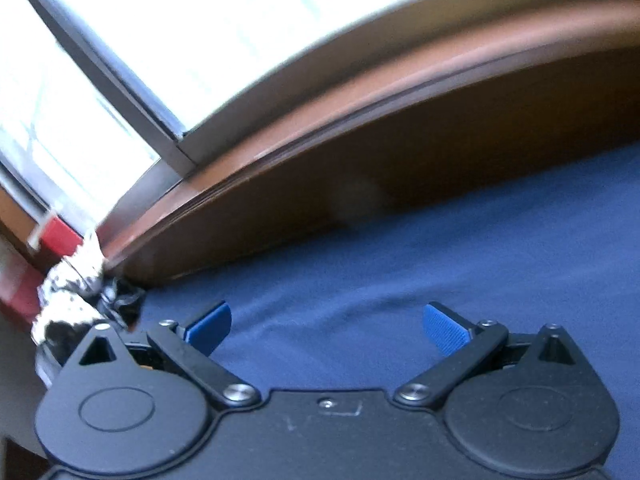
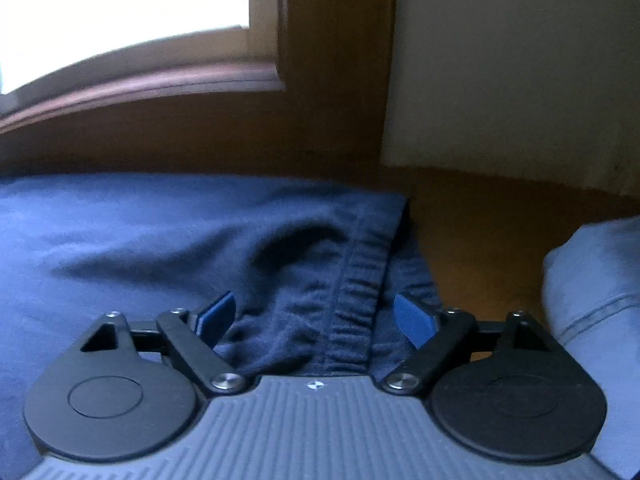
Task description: Fold clothes
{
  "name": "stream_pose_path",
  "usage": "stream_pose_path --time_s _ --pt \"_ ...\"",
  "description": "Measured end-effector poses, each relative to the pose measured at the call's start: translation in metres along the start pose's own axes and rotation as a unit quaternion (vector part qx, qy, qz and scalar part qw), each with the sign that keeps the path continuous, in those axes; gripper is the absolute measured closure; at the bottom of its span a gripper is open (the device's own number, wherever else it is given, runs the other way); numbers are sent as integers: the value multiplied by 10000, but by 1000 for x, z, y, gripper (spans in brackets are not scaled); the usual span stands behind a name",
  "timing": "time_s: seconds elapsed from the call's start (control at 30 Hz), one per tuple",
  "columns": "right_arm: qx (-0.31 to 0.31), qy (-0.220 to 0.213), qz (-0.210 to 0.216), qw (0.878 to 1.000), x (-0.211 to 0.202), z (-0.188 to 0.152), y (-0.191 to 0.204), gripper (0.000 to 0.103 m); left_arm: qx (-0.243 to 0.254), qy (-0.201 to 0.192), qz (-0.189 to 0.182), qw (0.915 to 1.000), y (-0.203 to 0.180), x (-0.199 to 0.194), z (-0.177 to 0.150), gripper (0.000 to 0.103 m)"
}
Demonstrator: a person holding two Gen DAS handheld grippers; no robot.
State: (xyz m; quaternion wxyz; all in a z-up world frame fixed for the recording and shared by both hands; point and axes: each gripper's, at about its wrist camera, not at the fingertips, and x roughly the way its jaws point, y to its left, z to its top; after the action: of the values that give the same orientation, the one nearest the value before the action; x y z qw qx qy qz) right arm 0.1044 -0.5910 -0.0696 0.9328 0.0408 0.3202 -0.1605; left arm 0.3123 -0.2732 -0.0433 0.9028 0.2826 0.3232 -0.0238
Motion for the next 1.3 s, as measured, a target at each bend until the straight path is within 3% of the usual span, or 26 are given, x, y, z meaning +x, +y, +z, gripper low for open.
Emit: stream_pose_path --time_s 0.13,0.3,0.47,0.7,0.8,1.0,1.13,1.3 --pt "60 -387 31 9992 -46 -9 2 13 -334 -311 -482 9978 6 -73 -27 0" --pt "165 -688 -264 9971 -113 -49 1 9 -162 -497 -852 9950 -14 -133 -81 0" --pt "388 -502 -671 9957 -152 -91 -9 9 265 -469 -1283 9903 -45 -168 -123 0" --pt "1183 -122 -585 9912 -181 -120 -28 9 61 -321 -1825 9827 -57 -201 -168 0" --pt "1426 9 -414 9889 -187 -134 -35 9 53 -366 -1904 9810 -60 -213 -184 0" --pt "1727 68 -169 9848 -187 -147 -51 9 368 -519 -1499 9867 -72 -241 -196 0" --pt "1740 95 144 9846 -172 -139 -62 9 49 -412 -1589 9864 -85 -253 -191 0" --pt "1771 423 347 9827 -147 -134 -73 19 -263 -552 -1841 9810 -111 -274 -178 0"
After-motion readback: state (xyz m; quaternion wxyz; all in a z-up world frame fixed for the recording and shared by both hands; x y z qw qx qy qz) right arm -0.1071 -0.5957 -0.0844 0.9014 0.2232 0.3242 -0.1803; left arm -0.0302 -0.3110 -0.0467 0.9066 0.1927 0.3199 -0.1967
